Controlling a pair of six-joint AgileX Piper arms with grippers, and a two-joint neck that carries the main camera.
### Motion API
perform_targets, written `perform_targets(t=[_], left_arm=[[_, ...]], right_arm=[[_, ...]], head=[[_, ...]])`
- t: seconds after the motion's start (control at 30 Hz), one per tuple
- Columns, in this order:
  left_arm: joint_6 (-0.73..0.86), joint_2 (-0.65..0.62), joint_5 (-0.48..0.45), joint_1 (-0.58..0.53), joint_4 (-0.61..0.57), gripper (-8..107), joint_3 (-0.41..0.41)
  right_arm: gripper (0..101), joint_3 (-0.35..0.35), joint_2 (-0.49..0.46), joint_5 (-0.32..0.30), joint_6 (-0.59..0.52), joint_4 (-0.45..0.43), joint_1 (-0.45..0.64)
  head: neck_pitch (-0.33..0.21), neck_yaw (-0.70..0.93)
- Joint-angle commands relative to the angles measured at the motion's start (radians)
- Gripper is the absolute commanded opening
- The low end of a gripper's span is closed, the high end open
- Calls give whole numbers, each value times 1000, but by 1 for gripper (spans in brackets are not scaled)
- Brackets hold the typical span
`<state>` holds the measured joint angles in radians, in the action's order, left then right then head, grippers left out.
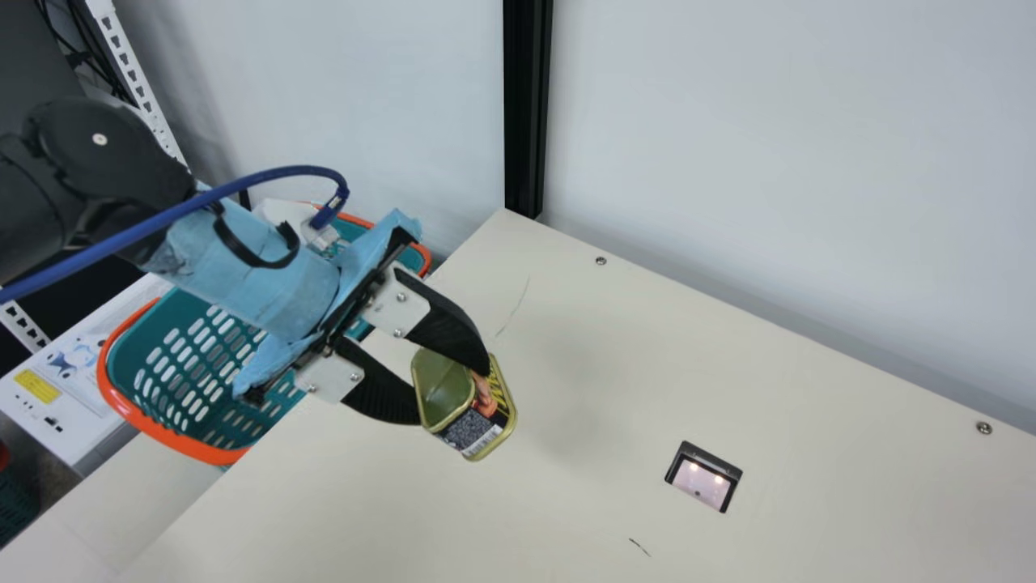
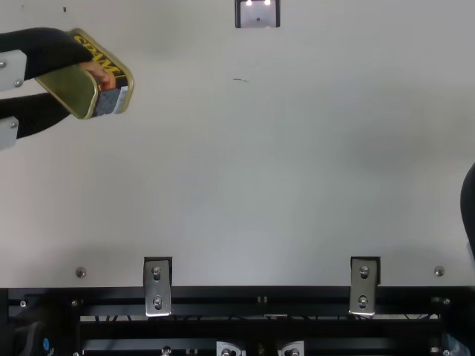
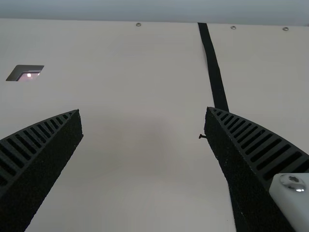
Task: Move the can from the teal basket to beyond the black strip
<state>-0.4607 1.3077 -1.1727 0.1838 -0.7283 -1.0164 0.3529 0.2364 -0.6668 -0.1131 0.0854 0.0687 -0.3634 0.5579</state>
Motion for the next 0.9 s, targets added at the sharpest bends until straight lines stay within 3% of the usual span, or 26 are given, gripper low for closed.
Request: perform_targets(t=[0.0, 0.5, 0.53, 0.67, 0.87], left_arm=[[38, -8, 36, -17, 20, 10, 3], [201, -100, 386, -247, 258, 10, 95], [202, -96, 323, -223, 231, 10, 87], [202, -99, 386, -246, 254, 10, 94], [202, -99, 384, -246, 254, 10, 94]], right_arm=[[101, 0, 0, 0, 0, 0, 0], [101, 0, 0, 0, 0, 0, 0], [101, 0, 0, 0, 0, 0, 0], [101, 0, 0, 0, 0, 0, 0], [101, 0, 0, 0, 0, 0, 0]], head=[[-53, 24], [-35, -23], [-26, -48], [4, -181], [32, -365]])
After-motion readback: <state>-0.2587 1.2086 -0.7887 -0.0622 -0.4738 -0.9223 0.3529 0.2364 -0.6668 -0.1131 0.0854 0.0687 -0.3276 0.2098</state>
